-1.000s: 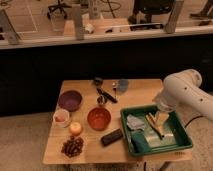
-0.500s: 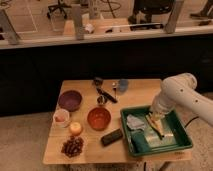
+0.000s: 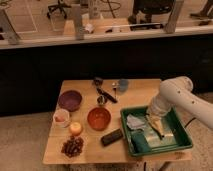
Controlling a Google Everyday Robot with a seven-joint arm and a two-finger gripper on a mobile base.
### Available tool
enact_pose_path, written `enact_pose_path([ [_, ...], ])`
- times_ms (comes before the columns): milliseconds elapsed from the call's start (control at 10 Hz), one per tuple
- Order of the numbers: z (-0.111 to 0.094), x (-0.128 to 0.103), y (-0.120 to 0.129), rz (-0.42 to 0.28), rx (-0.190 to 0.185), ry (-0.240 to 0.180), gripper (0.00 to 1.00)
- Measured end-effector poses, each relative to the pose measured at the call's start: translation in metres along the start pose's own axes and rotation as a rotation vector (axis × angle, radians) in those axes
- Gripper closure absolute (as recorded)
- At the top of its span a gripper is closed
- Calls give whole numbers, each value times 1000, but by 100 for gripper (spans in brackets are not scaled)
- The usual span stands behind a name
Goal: Place towel in plastic cup
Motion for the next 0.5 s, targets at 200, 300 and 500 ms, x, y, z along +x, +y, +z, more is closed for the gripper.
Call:
enact_pose_path([
  [200, 9, -11, 3, -18, -9, -26, 50],
  [300, 12, -17, 4, -26, -10, -36, 50],
  [500, 21, -24, 2, -40, 2, -50, 50],
])
